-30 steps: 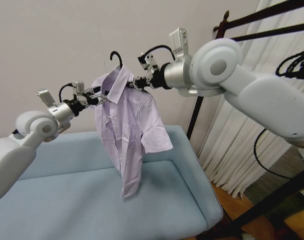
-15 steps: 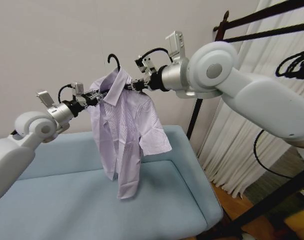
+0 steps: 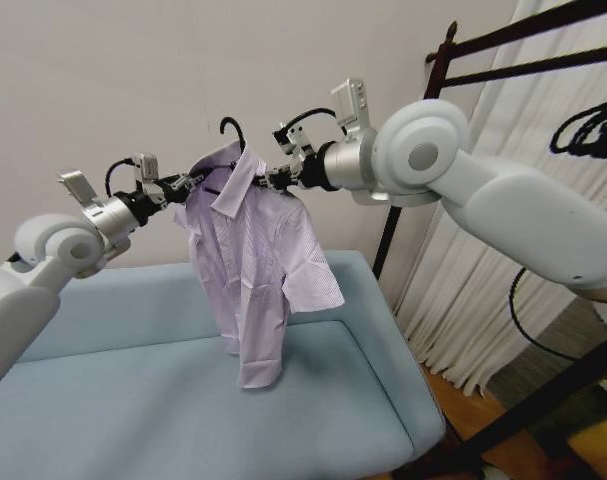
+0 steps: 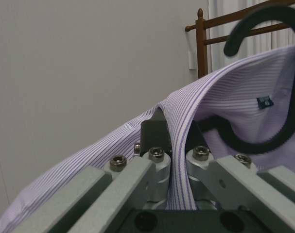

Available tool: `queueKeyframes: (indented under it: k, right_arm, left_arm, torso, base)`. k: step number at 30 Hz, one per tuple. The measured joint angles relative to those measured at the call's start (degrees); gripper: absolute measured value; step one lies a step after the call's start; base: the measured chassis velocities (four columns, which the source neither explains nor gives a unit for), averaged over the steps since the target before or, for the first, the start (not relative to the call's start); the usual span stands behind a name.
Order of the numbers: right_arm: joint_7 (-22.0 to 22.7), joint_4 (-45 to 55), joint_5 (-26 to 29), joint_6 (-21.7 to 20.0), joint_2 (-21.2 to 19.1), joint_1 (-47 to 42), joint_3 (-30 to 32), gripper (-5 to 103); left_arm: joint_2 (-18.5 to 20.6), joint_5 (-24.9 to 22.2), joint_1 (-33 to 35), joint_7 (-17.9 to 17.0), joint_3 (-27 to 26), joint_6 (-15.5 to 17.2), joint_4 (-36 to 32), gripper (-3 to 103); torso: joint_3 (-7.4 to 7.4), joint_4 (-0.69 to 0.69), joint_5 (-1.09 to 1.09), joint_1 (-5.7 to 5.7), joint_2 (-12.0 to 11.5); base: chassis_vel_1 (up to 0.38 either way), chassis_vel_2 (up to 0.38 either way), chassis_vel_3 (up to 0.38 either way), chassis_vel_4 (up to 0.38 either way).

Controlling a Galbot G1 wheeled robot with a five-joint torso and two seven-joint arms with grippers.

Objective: Pick up the clothes from the sofa and hang them on the clothes hanger.

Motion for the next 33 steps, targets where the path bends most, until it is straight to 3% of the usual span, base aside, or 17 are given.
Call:
queueKeyframes:
  k: [11,13,17,21,23,24,33]
  right_arm:
    - [0.91,-0.07,-0.13,0.03,0.28,-0.34,0.29,3]
    - [1.27,-0.82,0.04,0.05,0.34,0.12,0.31,3]
    - [1.55,-1.17,0.07,0.1,0.51,0.16,0.35,3]
    - [1.67,-1.42,0.03,0.17,0.75,0.03,0.47,3]
    - [1.66,-1.53,0.03,0.18,0.77,0.03,0.47,3]
    - [1.66,-1.76,0.03,0.19,0.85,0.06,0.49,3]
    - [4.26,-1.82,2.21,0.2,1.43,0.64,1.77,3]
  left_arm:
    - [-0.11,0.87,1.33,-0.18,-0.5,0.48,-2.91,1]
    - [0.16,3.48,2.96,-0.18,-1.24,0.53,-4.52,1]
    - [0.24,4.28,3.48,-0.49,-1.36,0.7,-5.02,0]
    - [0.15,5.95,3.97,-4.51,-1.23,1.01,-4.86,22]
    - [0.07,6.07,4.07,-5.28,-1.24,1.16,-4.77,22]
    - [-0.06,6.2,4.2,-6.26,-1.39,1.36,-4.53,32]
    - [-0.22,7.49,4.06,-9.78,-2.78,2.21,-2.89,60]
  torso:
    - [0.0,0.0,0.0,0.0,0.0]
    - [0.0,0.0,0.0,0.0,0.0]
    - [0.0,0.0,0.0,0.0,0.0]
    - [0.0,0.0,0.0,0.0,0.0]
    - [0.0,0.0,0.0,0.0,0.0]
    - [0.0,0.0,0.0,0.0,0.0]
    - [0.0,0.0,0.0,0.01,0.0]
  base:
    - [0.0,0.0,0.0,0.0]
    - [0.0,0.0,0.0,0.0]
    - [0.0,0.0,0.0,0.0]
    - [0.0,0.0,0.0,0.0]
    - [0.0,0.0,0.0,0.0]
    - [0.0,0.0,0.0,0.0]
    - [0.0,0.0,0.0,0.0]
